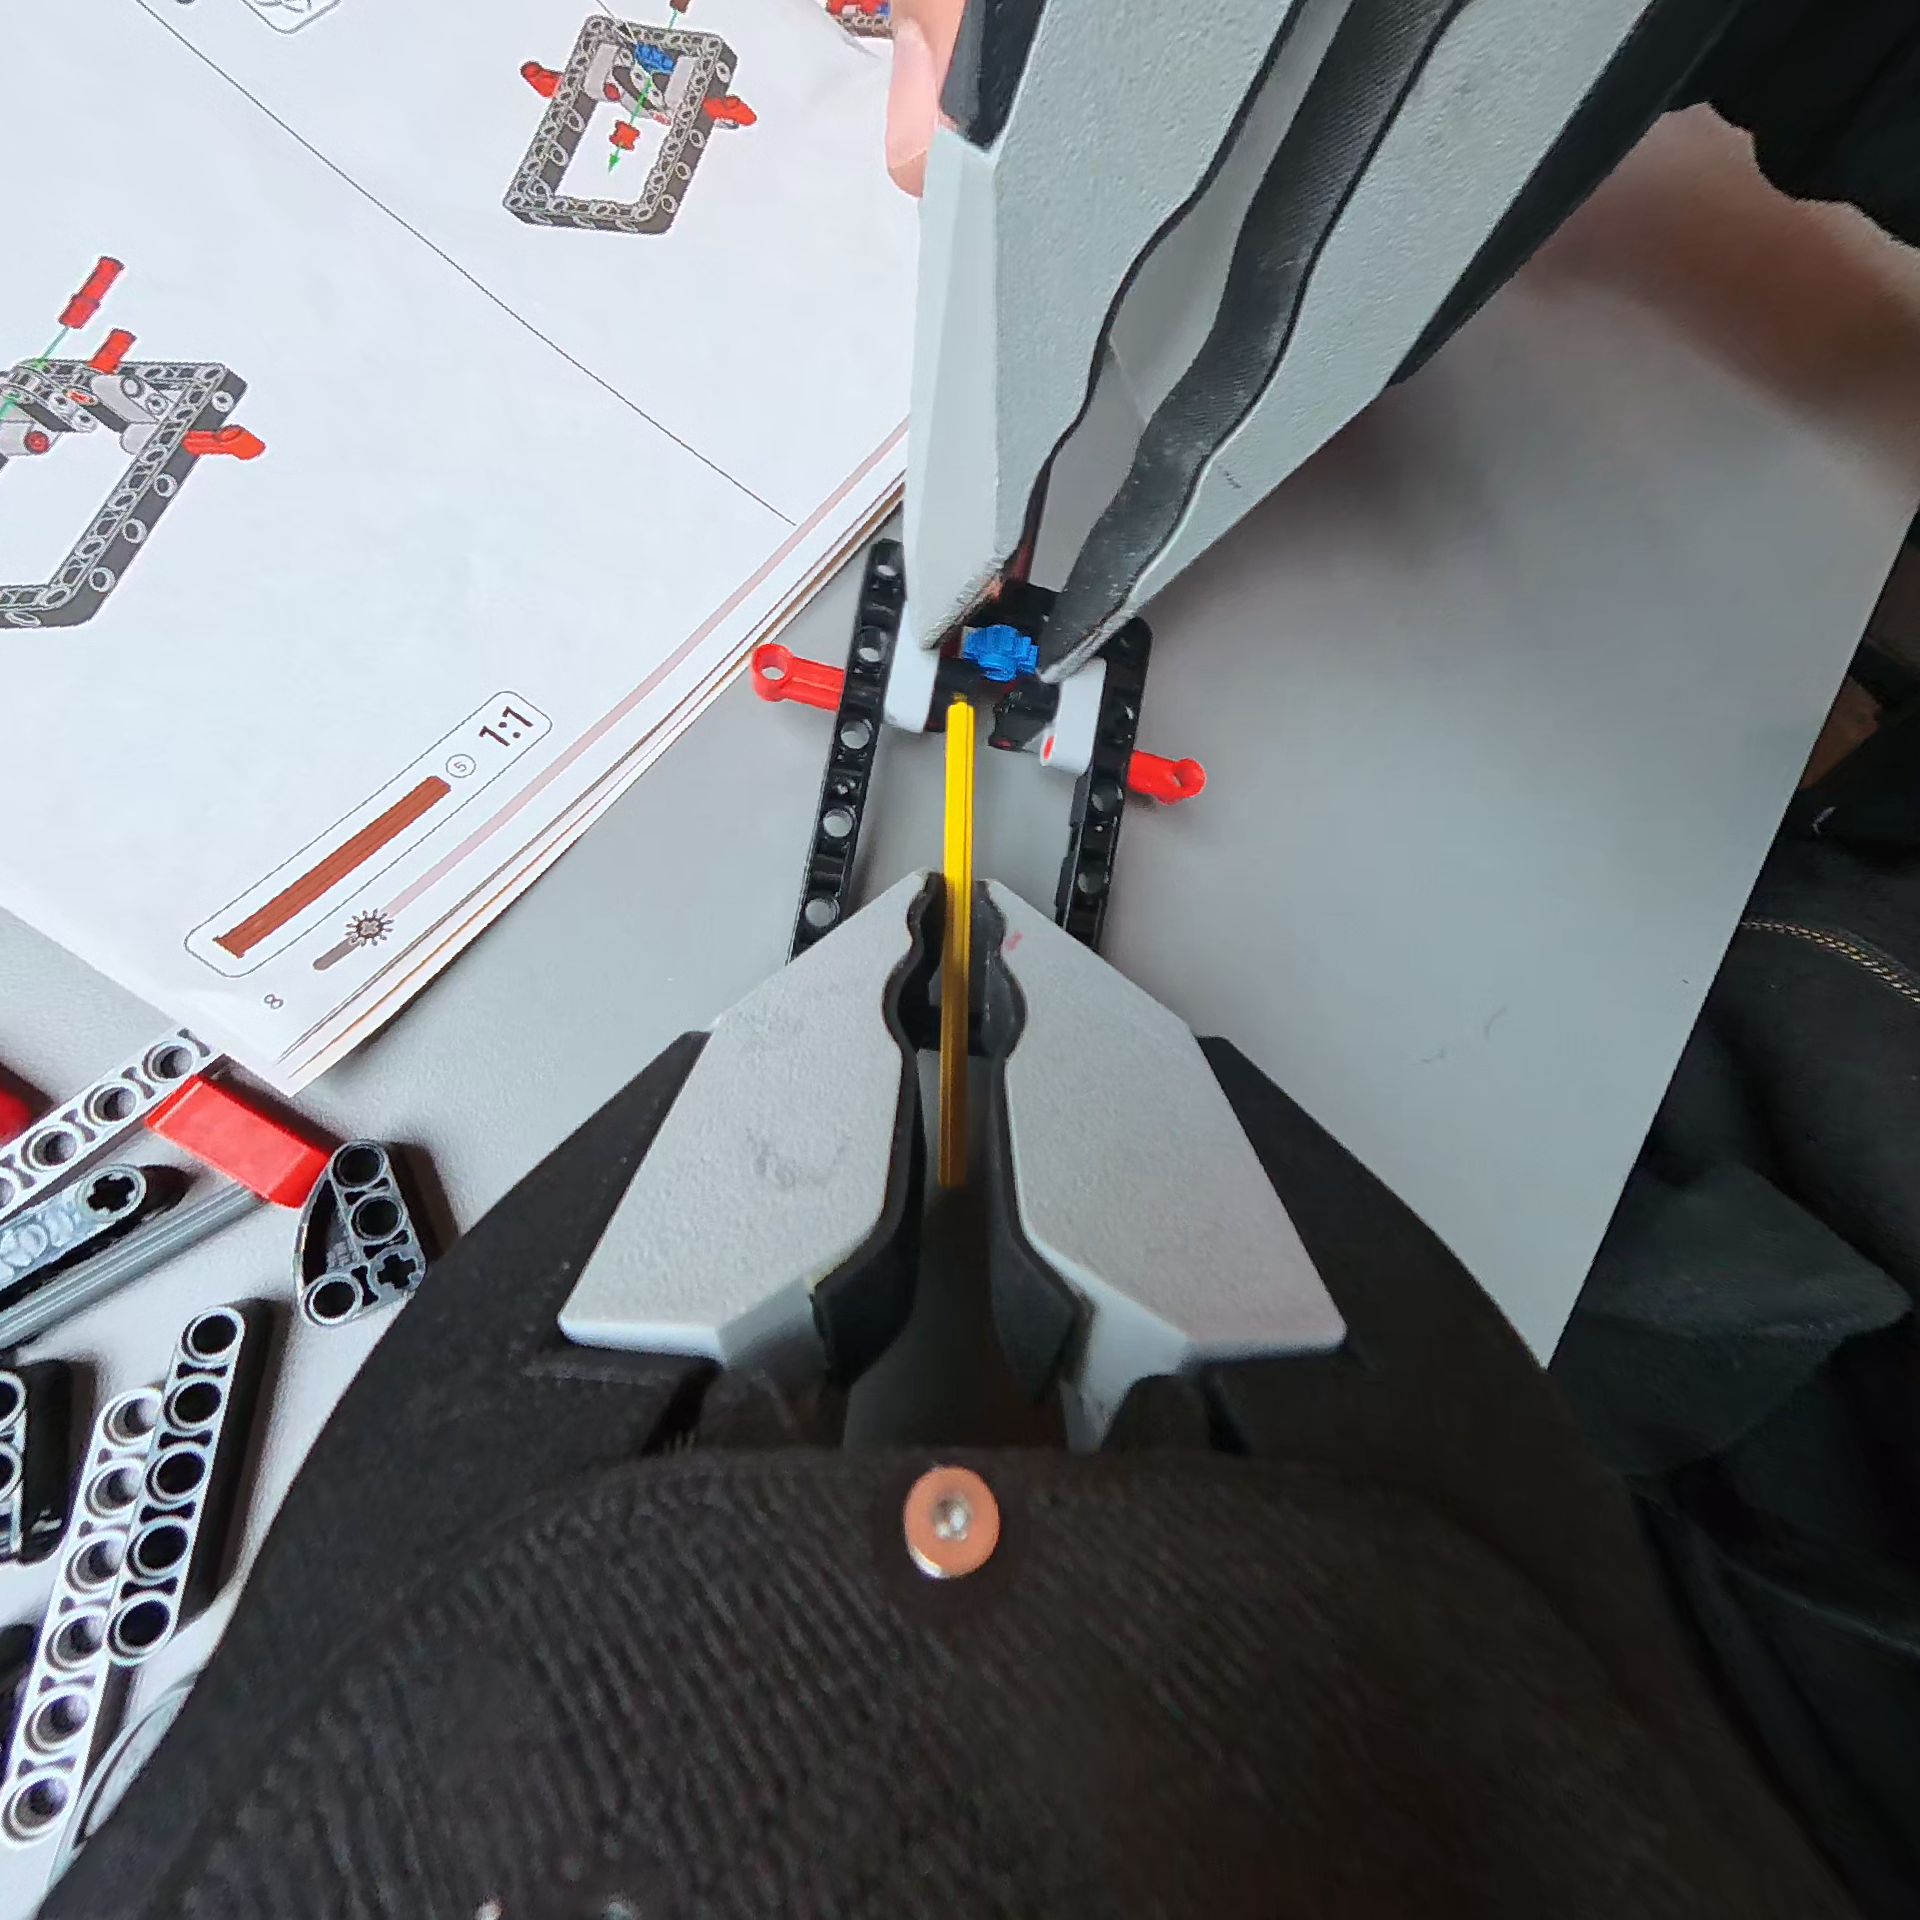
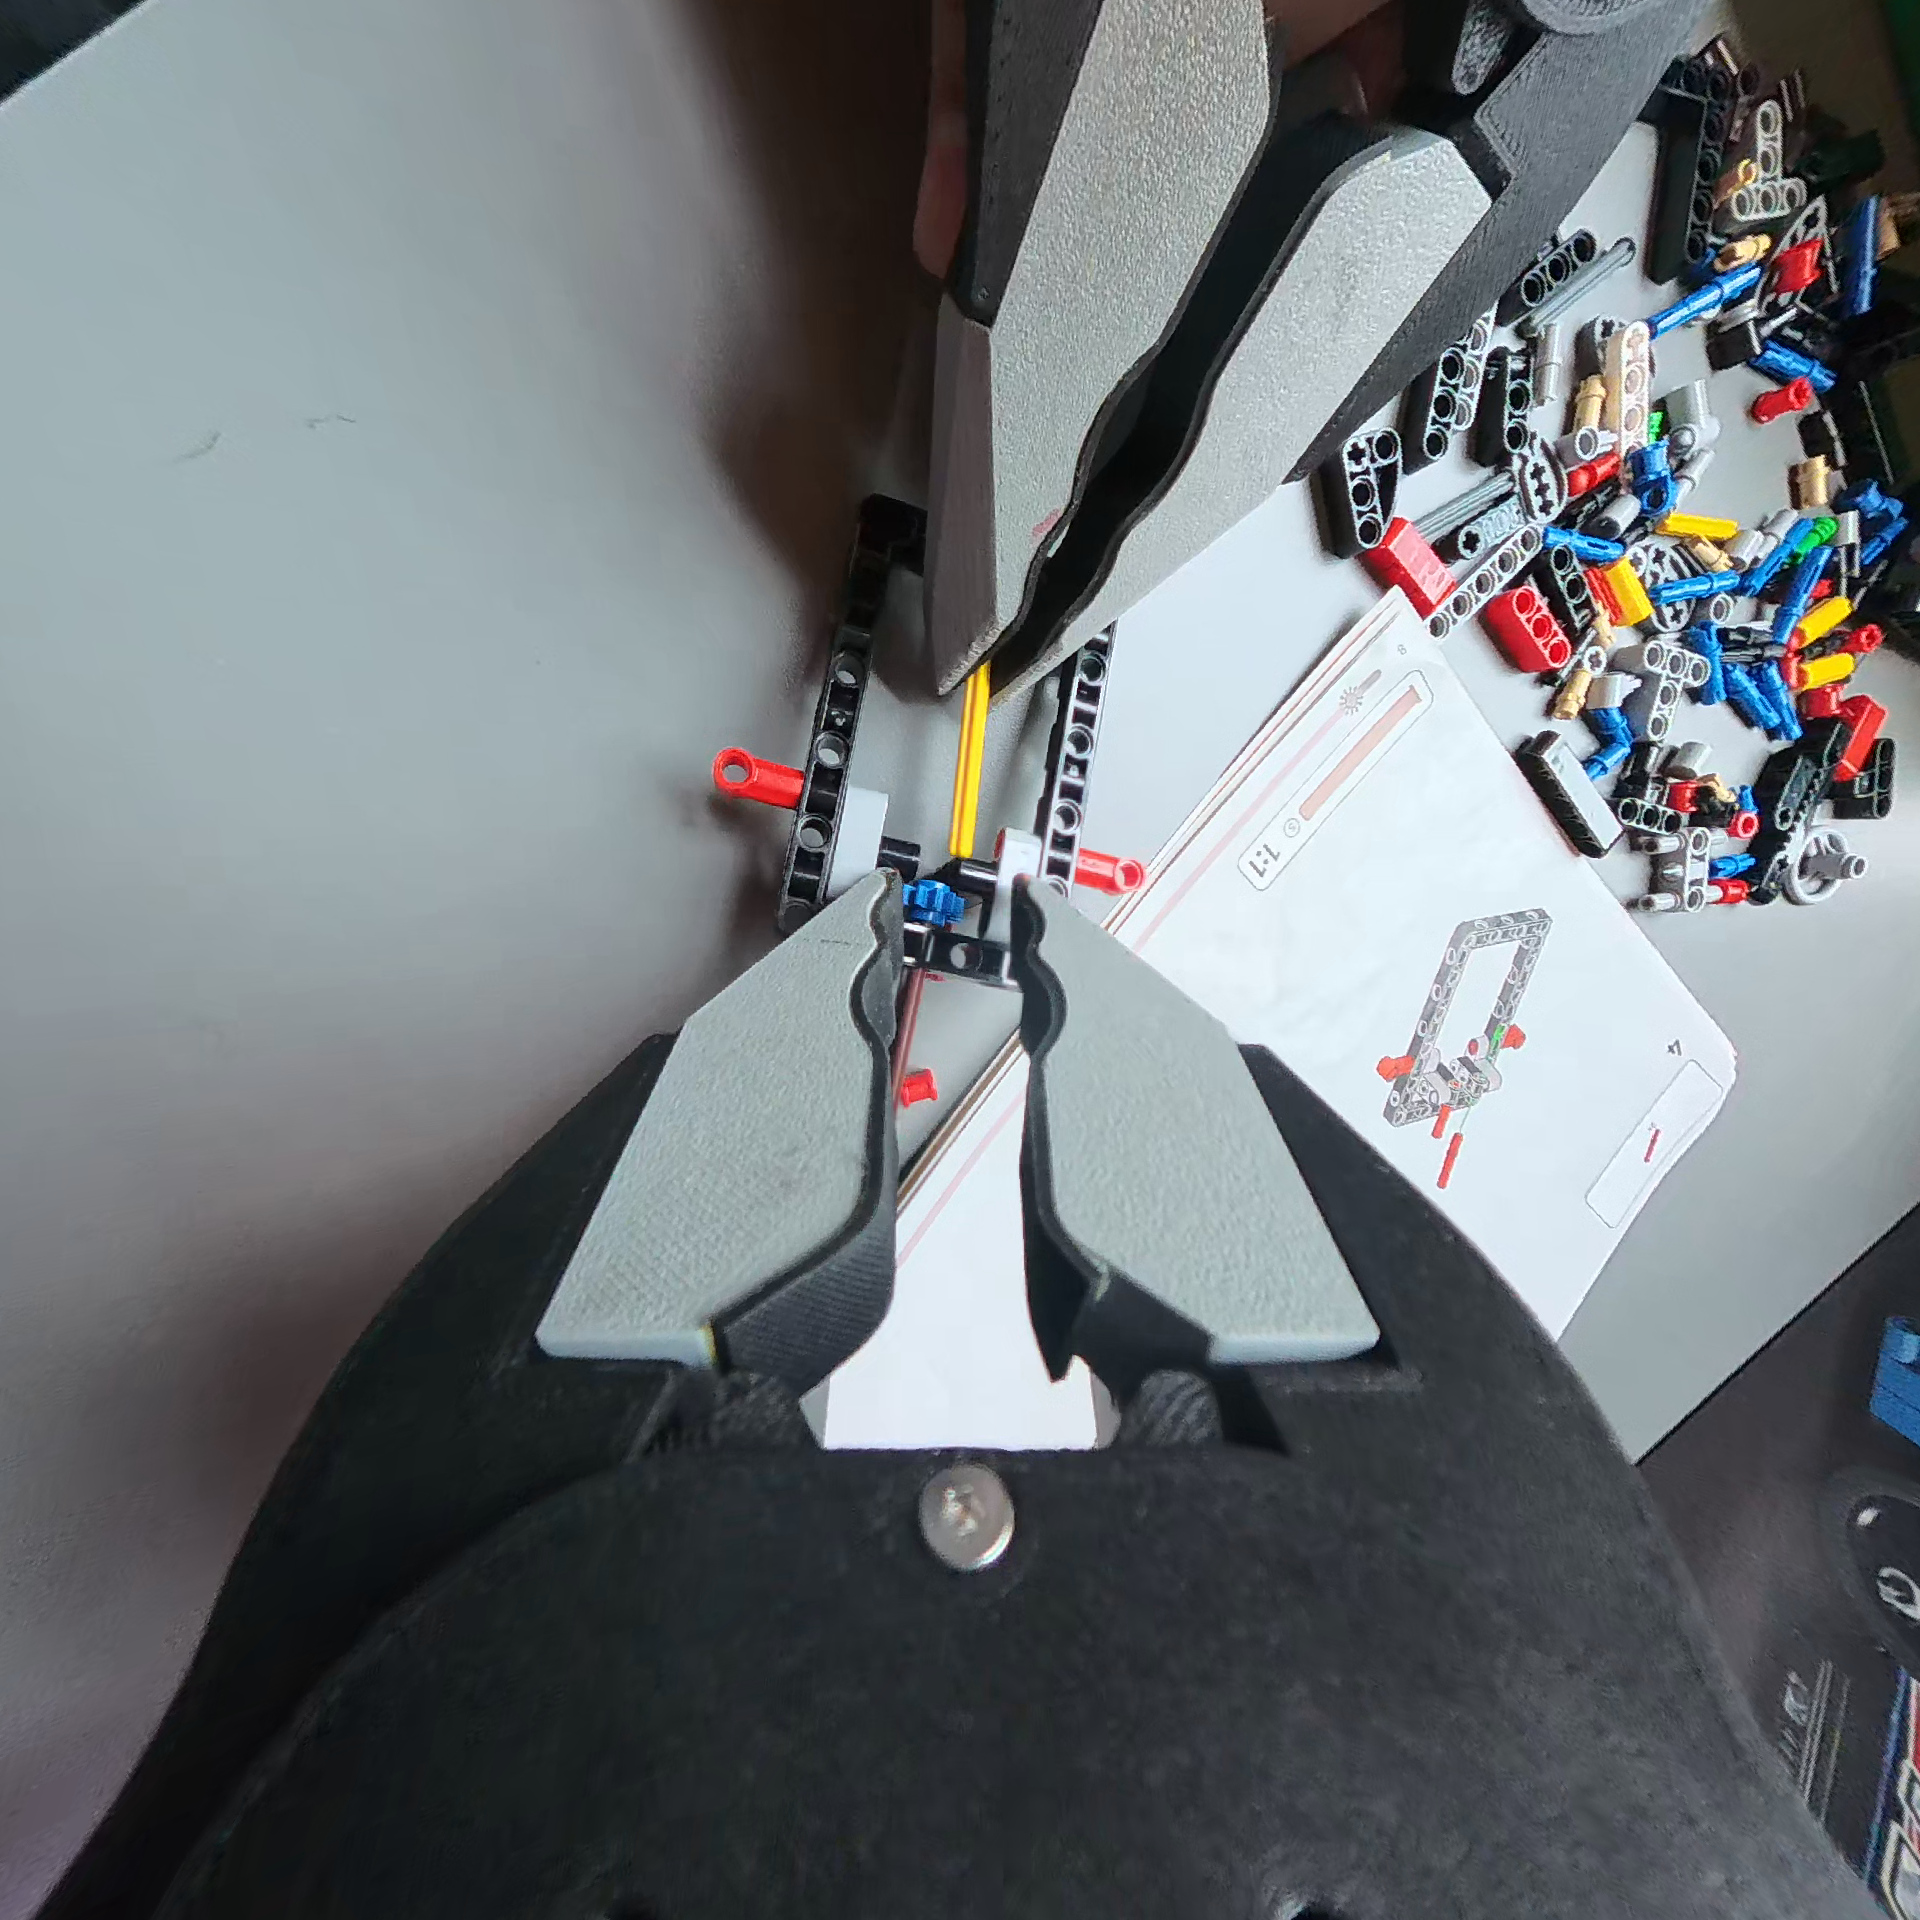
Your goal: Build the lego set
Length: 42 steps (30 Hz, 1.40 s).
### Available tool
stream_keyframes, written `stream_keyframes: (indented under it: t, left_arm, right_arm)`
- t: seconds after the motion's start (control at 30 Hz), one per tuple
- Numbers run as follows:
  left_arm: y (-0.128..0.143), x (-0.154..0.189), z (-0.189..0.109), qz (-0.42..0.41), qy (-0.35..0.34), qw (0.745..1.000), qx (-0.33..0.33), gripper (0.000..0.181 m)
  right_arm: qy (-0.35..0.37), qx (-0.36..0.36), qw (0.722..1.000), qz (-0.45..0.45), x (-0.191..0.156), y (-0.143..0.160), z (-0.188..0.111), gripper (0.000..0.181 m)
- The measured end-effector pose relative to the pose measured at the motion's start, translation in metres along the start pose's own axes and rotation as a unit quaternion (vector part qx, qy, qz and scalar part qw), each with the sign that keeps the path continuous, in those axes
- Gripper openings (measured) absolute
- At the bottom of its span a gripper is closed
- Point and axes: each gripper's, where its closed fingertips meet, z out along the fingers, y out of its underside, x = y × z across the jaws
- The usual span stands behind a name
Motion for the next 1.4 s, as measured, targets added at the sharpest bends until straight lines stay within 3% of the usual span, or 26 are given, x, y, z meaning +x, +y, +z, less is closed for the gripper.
stream_keyframes:
  t: [0.57,0.8,1.07,1.27,1.3,1.4]
  left_arm:
    - [0.005,0.003,-0.005,-0.014,-0.001,1.000,0.004,0.002]
    - [0.006,0.004,-0.008,-0.020,0.001,1.000,0.008,0.002]
    - [0.018,0.003,-0.037,-0.067,-0.015,0.997,0.032,0.002]
    - [0.024,-0.005,-0.042,-0.073,-0.063,0.995,0.005,0.003]
    - [0.027,-0.008,-0.042,-0.074,-0.077,0.994,-0.004,0.017]
    - [0.030,-0.014,-0.044,-0.072,-0.101,0.992,-0.004,0.026]
  right_arm:
    - [0.006,0.044,0.999,-0.004,-0.004,-0.005,-0.004,0.027]
    - [0.036,0.079,0.996,-0.001,0.000,-0.011,-0.025,0.031]
    - [0.143,0.178,0.964,0.135,-0.006,0.007,-0.084,0.026]
    - [0.155,0.186,0.938,0.246,-0.029,0.035,-0.067,0.027]
    - [0.152,0.184,0.937,0.255,-0.032,0.037,-0.062,0.028]
    - [0.163,0.171,0.934,0.267,-0.037,0.045,-0.057,0.030]
